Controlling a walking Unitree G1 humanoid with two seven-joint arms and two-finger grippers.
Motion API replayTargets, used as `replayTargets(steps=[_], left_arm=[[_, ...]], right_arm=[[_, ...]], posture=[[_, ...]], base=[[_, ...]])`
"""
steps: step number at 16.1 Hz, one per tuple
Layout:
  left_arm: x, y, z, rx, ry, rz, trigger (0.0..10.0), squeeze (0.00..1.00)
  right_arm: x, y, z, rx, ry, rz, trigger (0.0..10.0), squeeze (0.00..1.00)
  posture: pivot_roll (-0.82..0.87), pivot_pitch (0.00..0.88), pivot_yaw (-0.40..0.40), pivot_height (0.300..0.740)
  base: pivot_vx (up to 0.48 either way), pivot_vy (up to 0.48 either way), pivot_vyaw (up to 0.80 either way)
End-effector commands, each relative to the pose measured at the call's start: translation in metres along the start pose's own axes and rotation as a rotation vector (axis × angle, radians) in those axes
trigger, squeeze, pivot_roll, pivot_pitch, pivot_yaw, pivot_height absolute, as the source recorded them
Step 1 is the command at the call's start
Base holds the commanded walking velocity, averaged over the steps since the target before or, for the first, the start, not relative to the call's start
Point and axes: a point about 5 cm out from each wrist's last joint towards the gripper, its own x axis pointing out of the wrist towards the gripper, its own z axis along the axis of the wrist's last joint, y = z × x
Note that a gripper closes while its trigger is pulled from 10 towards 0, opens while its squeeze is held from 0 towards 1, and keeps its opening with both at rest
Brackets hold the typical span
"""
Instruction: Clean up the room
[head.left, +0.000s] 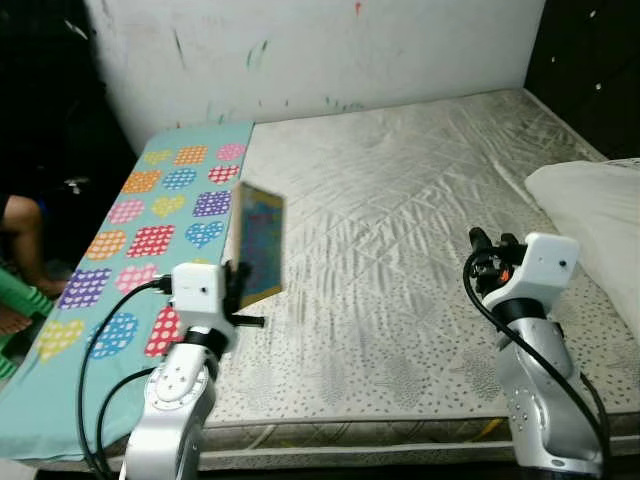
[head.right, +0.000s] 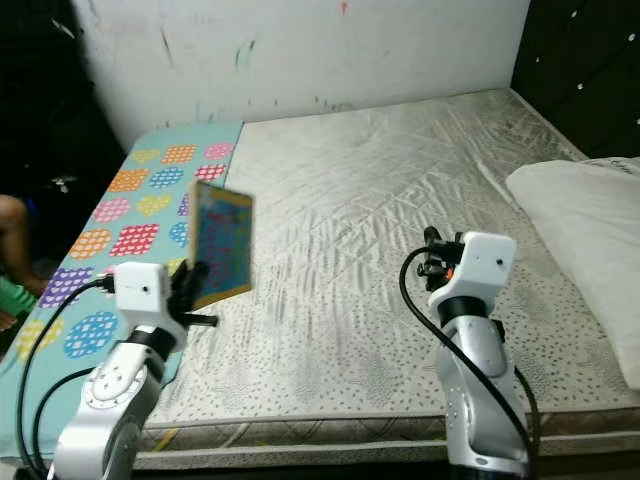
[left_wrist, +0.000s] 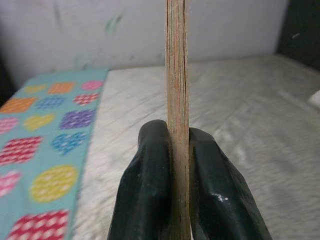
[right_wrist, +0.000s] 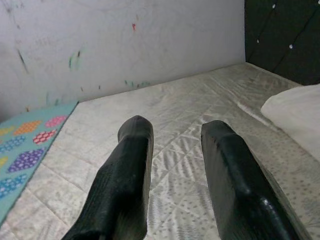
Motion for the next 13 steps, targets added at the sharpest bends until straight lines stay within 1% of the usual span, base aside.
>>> replayTargets(steps=[1,2,3,4,6,7,9,10,11,13], left_arm=[[0.003,0.014,0.009,0.037,-0.052,0.051,10.0,0.0],[0.005,0.024,0.008,0.068,-0.055,0.067,10.0,0.0],[0.005,0.03,0.007,0.08,-0.057,0.079,10.0,0.0],[0.003,0.041,0.006,0.1,-0.064,0.115,10.0,0.0],[-0.003,0.049,0.002,0.111,-0.072,0.148,10.0,0.0],[-0.011,0.053,0.0,0.105,-0.074,0.174,10.0,0.0],[-0.029,0.063,-0.009,0.106,-0.055,0.241,10.0,0.0],[-0.035,0.065,-0.012,0.106,-0.051,0.256,10.0,0.0],[-0.041,0.07,-0.015,0.106,-0.044,0.283,10.0,0.0],[-0.04,0.069,-0.015,0.11,-0.044,0.272,10.0,0.0]], right_arm=[[-0.001,0.003,0.0,0.011,-0.011,-0.003,10.0,0.0],[-0.005,0.006,-0.001,-0.003,-0.017,0.015,10.0,0.0],[-0.006,0.007,-0.001,-0.021,-0.024,0.031,10.0,0.0],[-0.008,0.01,0.002,-0.065,-0.051,0.077,10.0,0.0],[-0.007,0.009,0.002,-0.121,-0.069,0.118,10.0,0.0],[-0.009,0.004,-0.003,-0.172,-0.065,0.133,10.0,0.0],[-0.015,-0.013,-0.019,-0.226,0.001,0.126,10.0,0.0],[-0.018,-0.02,-0.023,-0.235,0.024,0.122,10.0,0.0],[-0.022,-0.028,-0.032,-0.266,0.087,0.144,10.0,0.0],[-0.026,-0.031,-0.038,-0.297,0.118,0.158,10.0,0.0]], posture=[[-0.23,0.0,0.169,0.74],[-0.24,0.0,0.177,0.74],[-0.25,0.0,0.173,0.74],[-0.24,0.0,0.162,0.74],[-0.22,0.0,0.123,0.74],[-0.2,0.0,0.099,0.74],[-0.18,0.0,0.064,0.74],[-0.18,0.0,0.058,0.74],[-0.17,0.0,0.043,0.74],[-0.18,0.0,0.034,0.74]], base=[[0.0,0.0,0.0],[0.0,0.0,0.0],[0.0,0.0,0.0],[0.0,0.0,0.0],[0.0,0.0,0.0],[0.0,0.0,0.0],[0.0,0.0,0.0],[0.0,0.0,0.0],[0.0,0.0,0.0],[0.0,0.0,0.0]])
